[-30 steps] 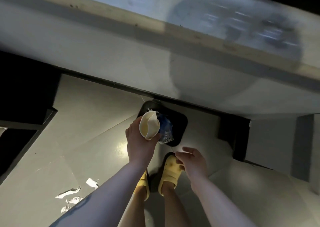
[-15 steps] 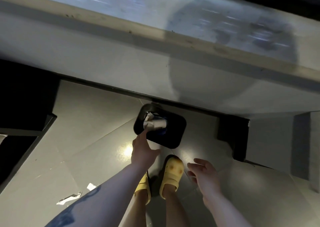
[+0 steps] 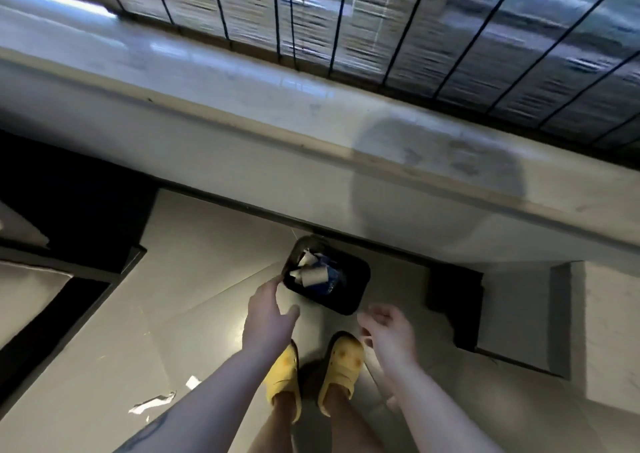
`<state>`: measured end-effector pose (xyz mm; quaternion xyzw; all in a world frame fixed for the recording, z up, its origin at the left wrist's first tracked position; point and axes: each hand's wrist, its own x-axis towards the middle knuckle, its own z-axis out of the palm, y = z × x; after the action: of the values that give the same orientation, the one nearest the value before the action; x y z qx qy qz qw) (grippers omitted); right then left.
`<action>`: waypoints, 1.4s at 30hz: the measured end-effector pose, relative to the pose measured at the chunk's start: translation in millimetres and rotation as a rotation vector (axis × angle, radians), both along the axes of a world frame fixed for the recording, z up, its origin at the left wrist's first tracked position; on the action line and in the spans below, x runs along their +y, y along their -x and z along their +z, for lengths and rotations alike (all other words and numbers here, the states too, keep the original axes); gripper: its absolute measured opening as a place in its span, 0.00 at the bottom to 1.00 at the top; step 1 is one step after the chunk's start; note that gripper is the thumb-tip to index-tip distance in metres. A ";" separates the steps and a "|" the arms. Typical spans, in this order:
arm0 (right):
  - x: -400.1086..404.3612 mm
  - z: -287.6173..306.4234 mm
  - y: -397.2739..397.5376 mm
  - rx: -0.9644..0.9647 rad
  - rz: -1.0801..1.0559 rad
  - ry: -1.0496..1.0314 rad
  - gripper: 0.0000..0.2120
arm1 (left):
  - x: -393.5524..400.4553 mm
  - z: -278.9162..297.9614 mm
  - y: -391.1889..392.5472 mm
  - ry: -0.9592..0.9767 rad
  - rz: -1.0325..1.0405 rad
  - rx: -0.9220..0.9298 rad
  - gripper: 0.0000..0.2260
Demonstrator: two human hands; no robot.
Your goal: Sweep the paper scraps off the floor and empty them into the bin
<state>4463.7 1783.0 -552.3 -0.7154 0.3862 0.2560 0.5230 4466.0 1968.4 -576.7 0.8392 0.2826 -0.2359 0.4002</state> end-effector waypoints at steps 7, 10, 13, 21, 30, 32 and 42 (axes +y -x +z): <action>36.1 105.4 -29.7 -0.257 0.354 0.038 0.08 | 44.5 121.9 18.8 -0.100 0.098 -0.238 0.21; 47.4 135.3 -33.8 -0.336 0.605 0.046 0.10 | 54.6 155.3 39.3 -0.172 0.187 -0.303 0.20; 59.7 155.8 -32.6 -0.405 0.906 0.110 0.13 | 59.9 175.0 73.5 -0.206 0.320 -0.323 0.19; 128.3 180.0 13.8 -0.580 1.517 0.166 0.18 | 53.4 191.9 220.3 -0.325 0.790 -0.289 0.19; 216.9 208.8 168.7 -0.821 2.162 0.074 0.20 | 4.7 217.6 439.5 -0.504 1.190 -0.028 0.21; 236.4 218.5 199.1 -0.863 2.236 0.037 0.21 | -2.2 228.1 478.6 -0.565 1.300 -0.031 0.20; 328.6 245.4 353.6 -1.015 2.356 0.032 0.20 | 10.9 247.0 671.3 -0.666 1.583 -0.048 0.20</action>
<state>4110.1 2111.7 -306.9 -0.6464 -0.7156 0.2573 0.0611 3794.7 1979.2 -329.7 0.4733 0.8309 0.2261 0.1856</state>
